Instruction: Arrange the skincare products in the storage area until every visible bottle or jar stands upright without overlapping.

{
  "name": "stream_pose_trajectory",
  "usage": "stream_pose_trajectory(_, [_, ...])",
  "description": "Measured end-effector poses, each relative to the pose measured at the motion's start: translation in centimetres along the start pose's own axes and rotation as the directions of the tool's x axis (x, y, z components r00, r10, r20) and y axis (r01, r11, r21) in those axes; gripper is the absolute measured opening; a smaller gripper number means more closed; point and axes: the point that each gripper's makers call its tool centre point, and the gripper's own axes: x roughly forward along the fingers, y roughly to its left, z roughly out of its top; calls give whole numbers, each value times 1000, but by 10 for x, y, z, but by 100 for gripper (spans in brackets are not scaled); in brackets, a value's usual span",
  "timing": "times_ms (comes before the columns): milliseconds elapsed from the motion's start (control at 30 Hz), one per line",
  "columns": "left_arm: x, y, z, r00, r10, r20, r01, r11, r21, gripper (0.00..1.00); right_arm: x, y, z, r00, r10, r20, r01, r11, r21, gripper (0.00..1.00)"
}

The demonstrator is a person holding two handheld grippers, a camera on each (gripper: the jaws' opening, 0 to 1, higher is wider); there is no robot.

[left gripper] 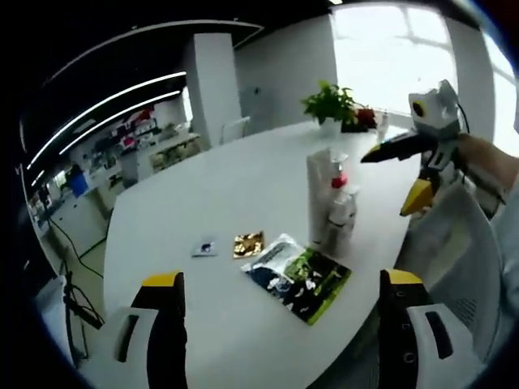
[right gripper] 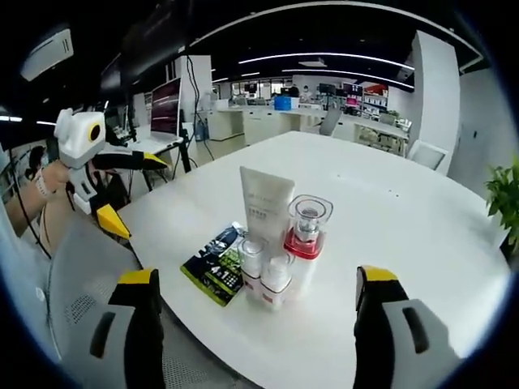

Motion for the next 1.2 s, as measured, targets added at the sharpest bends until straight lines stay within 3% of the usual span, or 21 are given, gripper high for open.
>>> stream_pose_trajectory(133, [3,11,5,999,33,30,-33,999,-7,97,0,-1,1,1000,-3,6,3,1000,-7,100])
stream_pose_trajectory(233, [12,19,1,999,51,-12,-50,998,30,97,0,-2,0,1000,2,6,-2,1000,5,100])
stream_pose_trajectory(300, [19,23,-1,998,51,-26,-51,999,14,97,1,-2,-3,1000,7,-4,-7,1000,5,100])
stream_pose_trajectory(400, [30,26,-4,998,29,-47,-29,1000,-2,97,3,0,-7,1000,22,-18,-22,1000,15,100])
stream_pose_trajectory(533, [46,29,-5,996,18,-85,-13,999,49,94,4,-3,-10,1000,14,-21,-14,999,30,100])
stream_pose_trajectory(700, [67,32,-3,995,-27,-92,28,1000,14,86,4,-7,-10,1000,7,-14,-6,999,45,100])
stream_pose_trajectory(933, [100,41,-6,989,-31,-147,33,999,11,78,4,-11,-10,1000,5,-8,-4,998,57,100])
stream_pose_trajectory(1033, [113,40,-9,984,-54,-172,50,998,-25,80,4,-11,-13,1000,6,-17,-5,998,63,100])
stream_pose_trajectory(1200, [134,42,-14,974,-71,-217,68,997,-21,77,4,-14,-16,1000,-2,-21,4,997,73,100])
